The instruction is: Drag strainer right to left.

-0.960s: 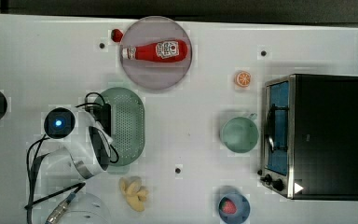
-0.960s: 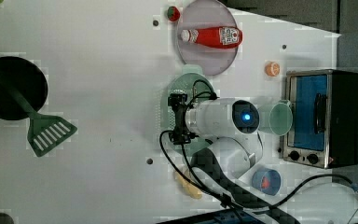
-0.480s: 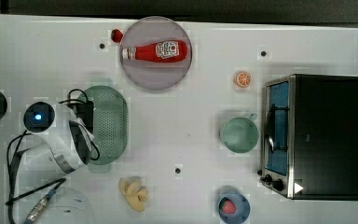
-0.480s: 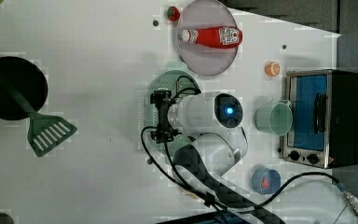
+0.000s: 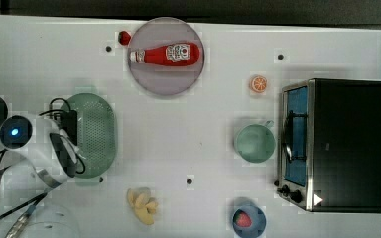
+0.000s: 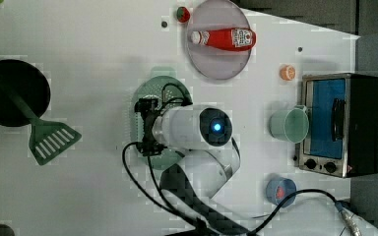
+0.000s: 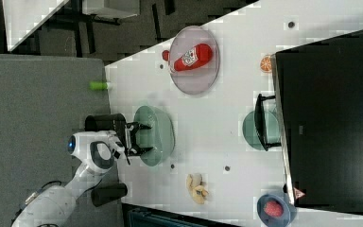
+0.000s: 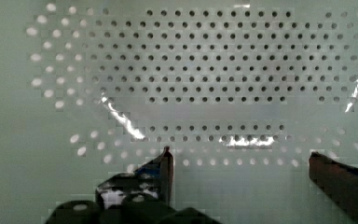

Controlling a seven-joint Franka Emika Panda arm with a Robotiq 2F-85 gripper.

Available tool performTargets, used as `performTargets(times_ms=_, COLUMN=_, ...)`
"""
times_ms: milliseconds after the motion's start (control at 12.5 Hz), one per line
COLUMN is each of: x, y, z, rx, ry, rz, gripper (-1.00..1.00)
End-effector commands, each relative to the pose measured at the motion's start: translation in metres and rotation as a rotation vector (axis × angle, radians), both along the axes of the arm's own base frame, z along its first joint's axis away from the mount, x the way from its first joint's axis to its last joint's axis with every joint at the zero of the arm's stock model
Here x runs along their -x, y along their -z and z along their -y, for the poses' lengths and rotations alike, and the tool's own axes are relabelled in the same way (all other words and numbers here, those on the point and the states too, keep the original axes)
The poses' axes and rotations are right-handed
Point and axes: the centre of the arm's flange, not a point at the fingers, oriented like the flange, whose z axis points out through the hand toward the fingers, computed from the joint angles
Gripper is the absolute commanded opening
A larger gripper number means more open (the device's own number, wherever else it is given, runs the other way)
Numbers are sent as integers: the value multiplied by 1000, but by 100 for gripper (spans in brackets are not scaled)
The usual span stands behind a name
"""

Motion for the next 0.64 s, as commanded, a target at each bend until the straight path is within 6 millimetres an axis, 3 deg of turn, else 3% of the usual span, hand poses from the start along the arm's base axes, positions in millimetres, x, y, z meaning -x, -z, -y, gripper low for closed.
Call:
performTargets(times_ms=80, x=5, y=-3, z=-23, rx=-12, ry=66, rz=-11, gripper=100)
performTargets(times_ms=400, x=4, y=0, z=-36, rx=-19, ry=51, rz=-3, gripper=100)
performTargets(times_ms=640, x=-3, y=-18, z=-18, rx=28, ry=-16, rz=-30, gripper=100)
